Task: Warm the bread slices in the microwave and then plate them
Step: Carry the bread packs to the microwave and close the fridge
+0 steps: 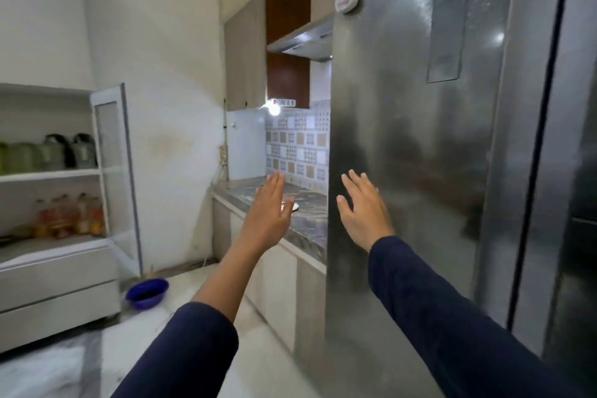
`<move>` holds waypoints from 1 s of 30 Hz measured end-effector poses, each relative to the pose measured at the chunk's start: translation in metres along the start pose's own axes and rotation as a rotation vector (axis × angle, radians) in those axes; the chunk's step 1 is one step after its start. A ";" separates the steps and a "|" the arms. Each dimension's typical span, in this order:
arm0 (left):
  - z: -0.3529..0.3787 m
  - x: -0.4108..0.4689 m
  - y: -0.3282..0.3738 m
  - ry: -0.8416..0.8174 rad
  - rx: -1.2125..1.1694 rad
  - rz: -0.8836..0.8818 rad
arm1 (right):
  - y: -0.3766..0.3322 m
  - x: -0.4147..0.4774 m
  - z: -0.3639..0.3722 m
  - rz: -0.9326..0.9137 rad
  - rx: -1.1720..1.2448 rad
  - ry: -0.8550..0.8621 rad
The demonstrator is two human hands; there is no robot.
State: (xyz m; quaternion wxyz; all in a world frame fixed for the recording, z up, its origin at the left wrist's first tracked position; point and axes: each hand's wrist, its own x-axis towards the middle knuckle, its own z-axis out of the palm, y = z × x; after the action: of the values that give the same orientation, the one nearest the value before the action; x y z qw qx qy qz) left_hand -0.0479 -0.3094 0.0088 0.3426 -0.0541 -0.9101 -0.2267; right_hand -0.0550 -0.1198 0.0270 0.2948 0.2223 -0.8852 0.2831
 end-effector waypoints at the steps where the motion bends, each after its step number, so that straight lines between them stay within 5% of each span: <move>1: -0.008 0.012 -0.023 0.007 0.009 -0.013 | -0.008 0.018 0.021 0.007 -0.002 -0.020; 12: -0.037 0.096 -0.238 0.003 0.161 -0.160 | -0.064 0.161 0.242 0.024 0.003 -0.196; 20: 0.017 0.169 -0.361 -0.003 0.143 -0.245 | -0.051 0.255 0.369 0.015 0.026 -0.252; 30: 0.108 0.366 -0.466 0.019 0.137 -0.192 | 0.015 0.447 0.482 -0.026 -0.061 -0.245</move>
State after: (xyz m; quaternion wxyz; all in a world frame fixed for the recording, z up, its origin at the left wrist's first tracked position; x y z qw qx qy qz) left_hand -0.5089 -0.6968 0.0000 0.3307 0.0590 -0.9212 -0.1962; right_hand -0.5796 -0.5150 -0.0099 0.1947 0.2574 -0.9199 0.2229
